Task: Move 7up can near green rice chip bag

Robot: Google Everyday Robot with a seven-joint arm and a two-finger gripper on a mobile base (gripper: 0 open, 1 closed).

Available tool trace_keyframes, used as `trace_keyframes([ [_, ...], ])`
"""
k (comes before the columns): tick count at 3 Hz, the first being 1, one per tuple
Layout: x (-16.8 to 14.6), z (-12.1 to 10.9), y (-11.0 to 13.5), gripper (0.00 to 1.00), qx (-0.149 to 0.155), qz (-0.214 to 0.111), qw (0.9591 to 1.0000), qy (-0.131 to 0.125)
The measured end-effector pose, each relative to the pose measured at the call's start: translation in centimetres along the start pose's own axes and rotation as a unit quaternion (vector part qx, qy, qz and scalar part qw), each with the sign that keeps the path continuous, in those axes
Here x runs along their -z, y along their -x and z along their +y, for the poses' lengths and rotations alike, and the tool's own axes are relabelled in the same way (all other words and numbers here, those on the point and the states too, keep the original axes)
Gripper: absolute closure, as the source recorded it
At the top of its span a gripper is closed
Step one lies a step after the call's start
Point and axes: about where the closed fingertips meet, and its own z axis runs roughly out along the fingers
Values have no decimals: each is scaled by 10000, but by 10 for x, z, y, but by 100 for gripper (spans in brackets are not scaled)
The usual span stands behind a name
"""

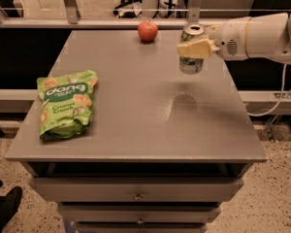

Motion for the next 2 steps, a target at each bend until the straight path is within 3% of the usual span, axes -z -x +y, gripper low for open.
trace_keyframes([
  [1,-17,8,2,100,4,-134,9998,159],
  [2,-59,23,7,100,-49,-369,9980,515],
])
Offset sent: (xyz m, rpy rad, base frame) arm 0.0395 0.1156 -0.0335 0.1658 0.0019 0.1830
